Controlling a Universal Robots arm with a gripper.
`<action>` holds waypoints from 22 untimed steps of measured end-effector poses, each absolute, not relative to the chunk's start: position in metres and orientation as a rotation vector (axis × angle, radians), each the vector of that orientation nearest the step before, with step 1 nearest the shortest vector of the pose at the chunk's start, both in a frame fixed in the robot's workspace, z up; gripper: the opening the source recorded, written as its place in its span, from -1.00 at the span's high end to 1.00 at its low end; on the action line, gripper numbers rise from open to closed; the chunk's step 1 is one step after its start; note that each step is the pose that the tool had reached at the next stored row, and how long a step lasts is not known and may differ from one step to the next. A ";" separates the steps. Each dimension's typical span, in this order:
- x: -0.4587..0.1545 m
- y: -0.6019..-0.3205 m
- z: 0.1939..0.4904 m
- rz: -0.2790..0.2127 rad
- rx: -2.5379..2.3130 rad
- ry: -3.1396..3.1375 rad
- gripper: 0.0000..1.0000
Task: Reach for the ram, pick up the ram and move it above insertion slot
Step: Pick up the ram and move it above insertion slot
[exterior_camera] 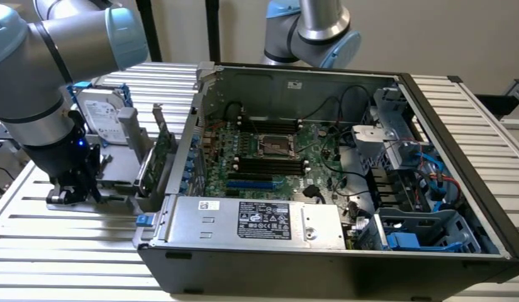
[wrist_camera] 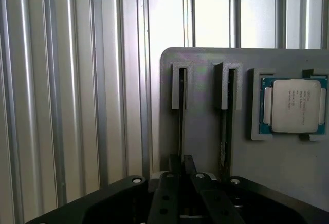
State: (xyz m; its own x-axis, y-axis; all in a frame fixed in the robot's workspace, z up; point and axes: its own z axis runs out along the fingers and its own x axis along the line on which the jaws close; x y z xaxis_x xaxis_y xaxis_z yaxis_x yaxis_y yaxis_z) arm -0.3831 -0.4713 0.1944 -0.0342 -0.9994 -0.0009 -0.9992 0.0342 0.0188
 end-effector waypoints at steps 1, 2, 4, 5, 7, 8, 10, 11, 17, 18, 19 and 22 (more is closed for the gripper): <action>-0.383 -0.471 0.194 -0.023 2.174 -2.250 0.73; -0.383 -0.471 0.194 -0.023 2.175 -2.251 0.73; -0.383 -0.471 0.194 -0.024 2.175 -2.251 0.73; -0.383 -0.471 0.194 -0.024 2.175 -2.251 0.73; -0.383 -0.471 0.194 -0.024 2.176 -2.250 0.73; -0.383 -0.471 0.194 -0.024 2.177 -2.249 0.73; -0.383 -0.471 0.194 -0.024 2.187 -2.239 0.73; -0.383 -0.471 0.194 -0.024 2.191 -2.236 0.73; -0.383 -0.471 0.194 -0.026 2.200 -2.228 0.73; -0.383 -0.471 0.194 -0.026 2.200 -2.228 0.73; -0.383 -0.471 0.194 -0.027 2.201 -2.228 0.73; -0.383 -0.471 0.194 -0.027 2.201 -2.228 0.73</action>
